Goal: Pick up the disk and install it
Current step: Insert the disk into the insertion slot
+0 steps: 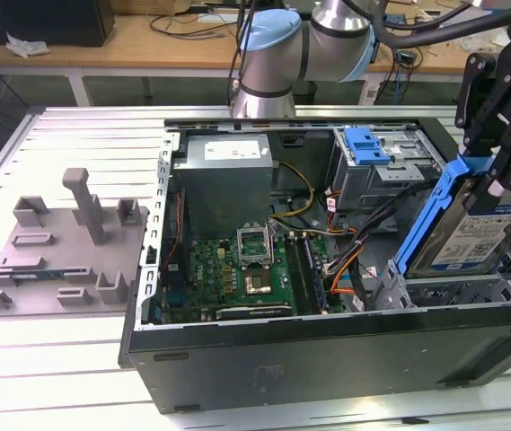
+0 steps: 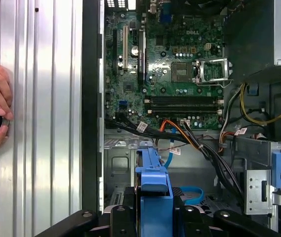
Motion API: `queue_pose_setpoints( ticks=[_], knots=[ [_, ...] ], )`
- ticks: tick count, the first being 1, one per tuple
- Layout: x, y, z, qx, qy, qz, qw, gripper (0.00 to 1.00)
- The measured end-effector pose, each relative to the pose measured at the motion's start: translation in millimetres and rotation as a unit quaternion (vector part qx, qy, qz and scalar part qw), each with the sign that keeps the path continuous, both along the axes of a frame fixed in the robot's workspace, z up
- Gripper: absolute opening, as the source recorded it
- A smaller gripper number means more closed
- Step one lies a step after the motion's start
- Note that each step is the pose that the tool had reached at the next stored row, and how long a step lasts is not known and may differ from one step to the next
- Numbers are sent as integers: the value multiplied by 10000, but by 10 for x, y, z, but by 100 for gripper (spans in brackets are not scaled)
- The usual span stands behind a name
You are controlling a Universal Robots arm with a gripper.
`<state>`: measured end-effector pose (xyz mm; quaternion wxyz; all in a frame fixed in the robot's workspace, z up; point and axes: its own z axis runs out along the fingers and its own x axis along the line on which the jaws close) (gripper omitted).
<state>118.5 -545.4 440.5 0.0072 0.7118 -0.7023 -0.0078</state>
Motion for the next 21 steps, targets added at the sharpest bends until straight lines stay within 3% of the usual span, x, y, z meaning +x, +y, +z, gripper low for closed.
queue_pose_setpoints(
  ticks=[21],
  knots=[
    [0,-4,-167,0,0,-19,10000,36]
  ],
)
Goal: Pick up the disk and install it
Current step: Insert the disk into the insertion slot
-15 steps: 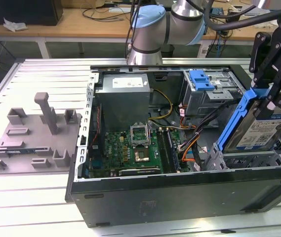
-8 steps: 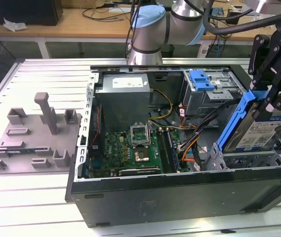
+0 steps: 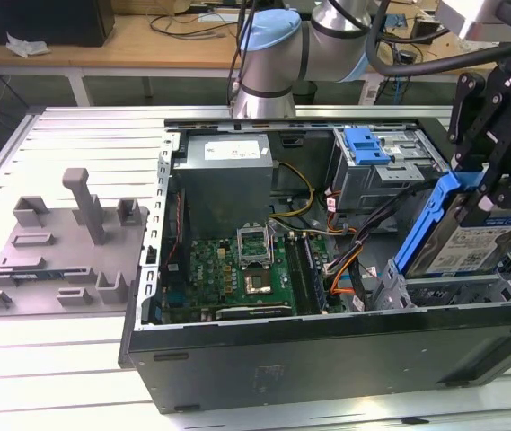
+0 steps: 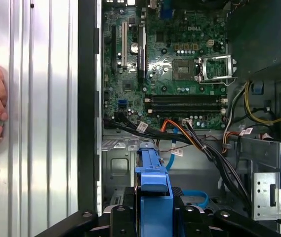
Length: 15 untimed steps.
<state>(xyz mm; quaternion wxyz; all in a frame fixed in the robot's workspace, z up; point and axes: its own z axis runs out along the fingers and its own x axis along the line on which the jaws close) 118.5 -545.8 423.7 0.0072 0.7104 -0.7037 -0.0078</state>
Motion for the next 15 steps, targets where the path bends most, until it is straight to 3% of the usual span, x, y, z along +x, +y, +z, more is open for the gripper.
queue_pose_setpoints(
  ticks=[13,15],
  knots=[
    [0,-12,-107,-1,0,-6,10000,36],
    [0,-15,-112,-1,0,-7,10000,44]
  ],
)
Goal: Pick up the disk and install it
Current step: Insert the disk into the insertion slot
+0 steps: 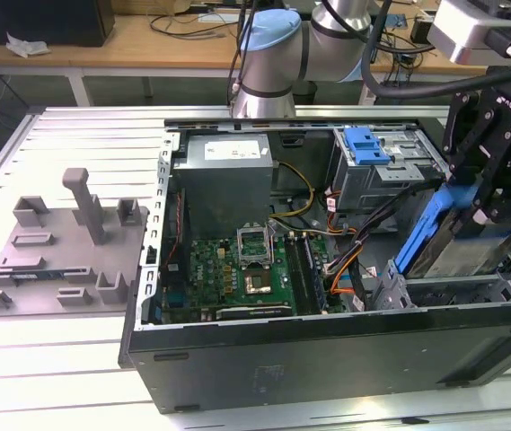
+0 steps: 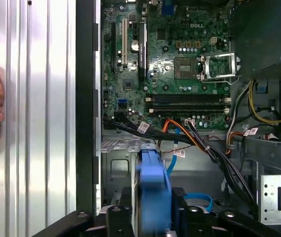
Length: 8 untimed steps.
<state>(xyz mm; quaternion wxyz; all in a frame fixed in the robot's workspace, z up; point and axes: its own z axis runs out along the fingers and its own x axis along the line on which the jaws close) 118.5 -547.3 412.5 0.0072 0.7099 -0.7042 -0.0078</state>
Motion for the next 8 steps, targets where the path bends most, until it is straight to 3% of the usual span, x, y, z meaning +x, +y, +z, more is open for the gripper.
queue_pose_setpoints(
  ticks=[1,3,4,8],
  knots=[
    [0,-2,-4,2,0,-1,10000,50],
    [0,-5,-5,2,0,-2,10000,50],
    [0,-6,-5,2,0,-2,10000,56],
    [0,-7,-4,1,0,-2,10000,56]
  ],
)
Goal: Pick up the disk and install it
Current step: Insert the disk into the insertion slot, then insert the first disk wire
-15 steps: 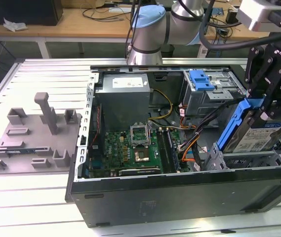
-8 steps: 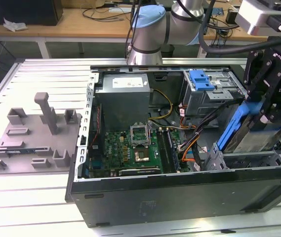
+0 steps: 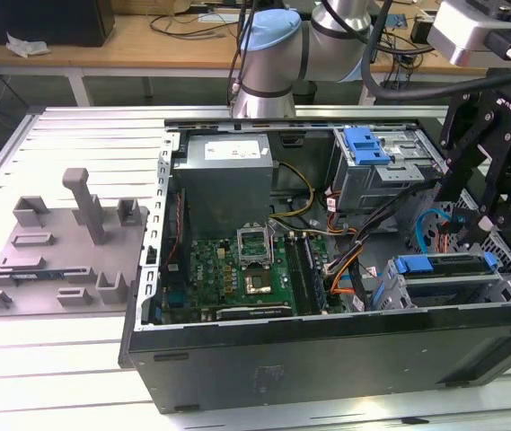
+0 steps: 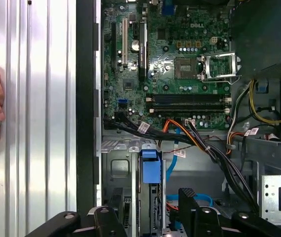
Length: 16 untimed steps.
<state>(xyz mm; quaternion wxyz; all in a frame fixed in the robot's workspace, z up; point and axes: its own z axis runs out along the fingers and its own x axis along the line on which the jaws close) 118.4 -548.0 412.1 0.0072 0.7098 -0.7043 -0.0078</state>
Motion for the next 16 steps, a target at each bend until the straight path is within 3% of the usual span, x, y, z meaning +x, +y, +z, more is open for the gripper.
queue_pose_setpoints(
  ticks=[13,15,16],
  knots=[
    [0,-3,0,-3,0,0,10000,56],
    [0,1,0,-20,0,0,10000,56],
    [0,12,0,-51,0,0,10000,56]
  ],
)
